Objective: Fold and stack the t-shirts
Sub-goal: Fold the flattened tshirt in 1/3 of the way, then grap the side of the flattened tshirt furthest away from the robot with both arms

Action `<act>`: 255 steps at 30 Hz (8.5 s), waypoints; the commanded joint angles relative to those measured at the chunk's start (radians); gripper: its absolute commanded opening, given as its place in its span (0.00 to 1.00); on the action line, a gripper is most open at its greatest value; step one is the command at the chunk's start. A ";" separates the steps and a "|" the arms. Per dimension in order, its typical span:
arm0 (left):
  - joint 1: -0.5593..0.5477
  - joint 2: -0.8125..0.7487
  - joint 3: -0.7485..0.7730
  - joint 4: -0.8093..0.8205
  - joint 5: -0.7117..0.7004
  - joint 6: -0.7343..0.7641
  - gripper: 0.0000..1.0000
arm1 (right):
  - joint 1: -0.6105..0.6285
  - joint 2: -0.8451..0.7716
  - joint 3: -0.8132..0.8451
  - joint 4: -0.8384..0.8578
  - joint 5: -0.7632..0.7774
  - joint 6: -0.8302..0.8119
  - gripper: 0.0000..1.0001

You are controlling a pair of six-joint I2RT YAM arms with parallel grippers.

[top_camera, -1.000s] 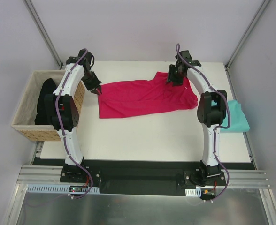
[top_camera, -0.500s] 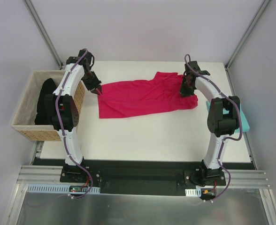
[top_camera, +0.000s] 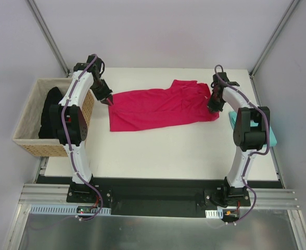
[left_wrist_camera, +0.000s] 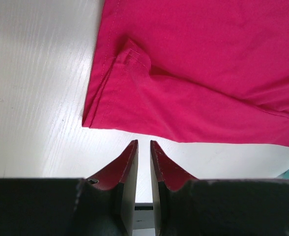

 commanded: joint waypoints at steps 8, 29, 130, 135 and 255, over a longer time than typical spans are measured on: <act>0.006 -0.004 0.018 -0.040 0.020 -0.004 0.15 | -0.095 0.092 0.165 -0.089 0.061 0.020 0.01; -0.001 -0.034 -0.026 -0.048 0.023 0.016 0.15 | -0.144 -0.077 0.116 -0.045 0.095 -0.003 0.40; -0.126 -0.100 -0.625 0.009 -0.074 0.082 0.13 | -0.050 -0.187 -0.379 -0.060 -0.111 0.253 0.01; -0.129 -0.152 -0.718 0.011 -0.094 0.093 0.13 | -0.046 -0.258 -0.460 -0.071 -0.105 0.253 0.01; -0.127 0.105 0.167 -0.275 0.033 0.082 0.14 | -0.050 0.321 0.671 0.014 -0.499 -0.106 0.01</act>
